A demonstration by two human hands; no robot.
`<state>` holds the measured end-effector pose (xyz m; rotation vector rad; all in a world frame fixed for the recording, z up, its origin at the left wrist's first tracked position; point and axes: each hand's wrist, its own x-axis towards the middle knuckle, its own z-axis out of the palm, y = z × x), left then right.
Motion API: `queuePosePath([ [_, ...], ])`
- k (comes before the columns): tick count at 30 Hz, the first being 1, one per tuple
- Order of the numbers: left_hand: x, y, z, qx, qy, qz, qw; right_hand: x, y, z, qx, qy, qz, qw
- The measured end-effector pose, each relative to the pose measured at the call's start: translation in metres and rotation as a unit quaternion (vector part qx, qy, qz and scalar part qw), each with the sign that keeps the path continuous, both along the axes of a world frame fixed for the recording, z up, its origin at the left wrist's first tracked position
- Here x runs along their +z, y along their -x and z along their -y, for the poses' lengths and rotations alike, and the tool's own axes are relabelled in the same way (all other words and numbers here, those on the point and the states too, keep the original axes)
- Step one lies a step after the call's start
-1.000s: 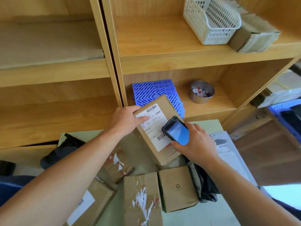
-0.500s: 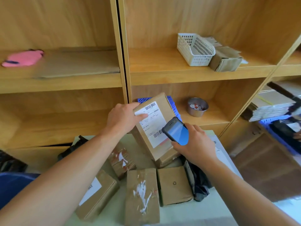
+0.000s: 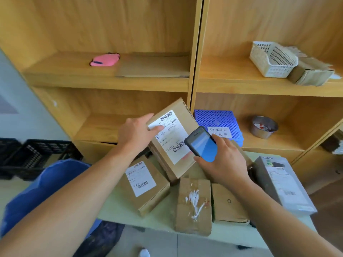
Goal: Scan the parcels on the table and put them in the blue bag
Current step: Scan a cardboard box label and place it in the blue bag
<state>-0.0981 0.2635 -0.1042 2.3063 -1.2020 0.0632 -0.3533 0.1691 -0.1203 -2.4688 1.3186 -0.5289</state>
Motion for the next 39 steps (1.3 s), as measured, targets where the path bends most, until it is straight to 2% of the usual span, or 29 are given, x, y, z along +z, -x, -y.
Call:
queuePosePath([
  [6, -0.008, -0.083, -0.087, 0.053, 0.014, -0.033, 0.998, 0.002, -0.1, -0.06, 0.074, -0.007, 0.006, 0.997],
  [11, -0.026, -0.184, -0.168, 0.107, 0.036, -0.048, 0.992, -0.004, -0.21, -0.117, 0.114, -0.007, 0.004, 0.993],
  [17, -0.045, -0.312, -0.276, 0.133, 0.052, -0.075, 0.987, -0.02, -0.348, -0.2, 0.129, -0.01, 0.028, 0.991],
  [23, -0.076, -0.401, -0.369, 0.167, 0.038, -0.124, 0.977, -0.043, -0.451, -0.283, 0.156, -0.049, 0.021, 0.986],
  [32, -0.171, -0.434, -0.412, 0.174, -0.014, -0.211, 0.962, -0.121, -0.497, -0.334, 0.169, -0.109, -0.032, 0.979],
  [39, -0.313, -0.432, -0.421, 0.221, -0.044, -0.246, 0.943, -0.262, -0.532, -0.343, 0.172, -0.186, -0.037, 0.967],
])
